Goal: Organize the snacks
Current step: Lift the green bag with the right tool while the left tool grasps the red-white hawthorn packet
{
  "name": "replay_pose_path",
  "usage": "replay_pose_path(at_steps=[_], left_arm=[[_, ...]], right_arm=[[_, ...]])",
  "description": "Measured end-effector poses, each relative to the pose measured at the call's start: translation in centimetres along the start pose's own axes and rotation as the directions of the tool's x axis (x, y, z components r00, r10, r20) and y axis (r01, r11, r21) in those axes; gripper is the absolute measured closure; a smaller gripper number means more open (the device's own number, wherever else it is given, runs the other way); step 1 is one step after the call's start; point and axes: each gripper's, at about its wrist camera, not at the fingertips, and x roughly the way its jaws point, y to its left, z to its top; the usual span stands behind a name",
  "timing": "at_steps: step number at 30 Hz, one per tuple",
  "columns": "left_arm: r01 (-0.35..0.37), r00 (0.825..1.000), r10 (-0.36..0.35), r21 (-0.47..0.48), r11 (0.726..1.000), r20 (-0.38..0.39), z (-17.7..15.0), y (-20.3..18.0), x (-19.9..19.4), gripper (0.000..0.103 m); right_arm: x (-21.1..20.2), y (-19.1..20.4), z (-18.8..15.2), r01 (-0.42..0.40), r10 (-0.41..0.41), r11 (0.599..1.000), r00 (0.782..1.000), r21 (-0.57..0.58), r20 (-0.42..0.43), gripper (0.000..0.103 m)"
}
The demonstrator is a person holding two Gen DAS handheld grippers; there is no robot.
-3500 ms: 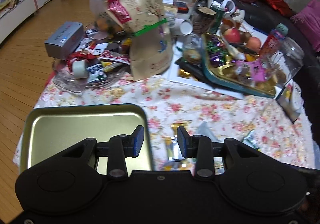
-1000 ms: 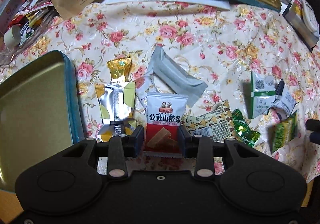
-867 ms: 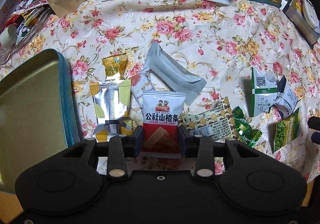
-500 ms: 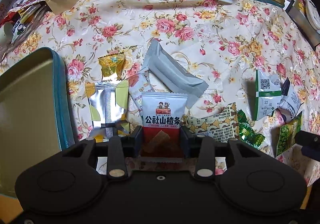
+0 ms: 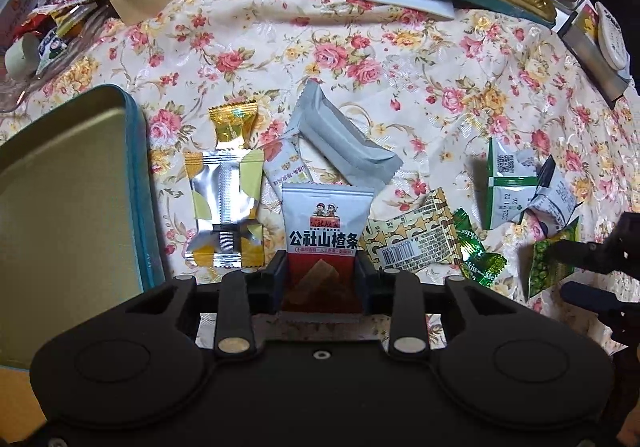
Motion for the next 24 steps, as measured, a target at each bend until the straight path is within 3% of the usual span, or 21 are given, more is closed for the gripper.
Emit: replay_pose_path(at_steps=[10, 17, 24], left_arm=[[0.003, 0.998, -0.003, -0.006, 1.0, 0.066, 0.0, 1.7, -3.0, 0.061], [-0.012, 0.995, 0.013, -0.014, 1.0, 0.102, -0.2, 3.3, -4.7, 0.061], [0.003, 0.996, 0.002, -0.055, 0.998, 0.093, 0.1, 5.7, -5.7, 0.061]], right_arm=[[1.6, 1.0, 0.5, 0.052, -0.052, 0.997, 0.999, 0.048, 0.011, 0.051], [2.3, 3.8, -0.4, 0.174, -0.164, 0.982, 0.98, -0.078, 0.114, 0.051], [2.8, 6.0, -1.6, 0.258, -0.216, 0.942, 0.955, -0.216, 0.202, 0.062]])
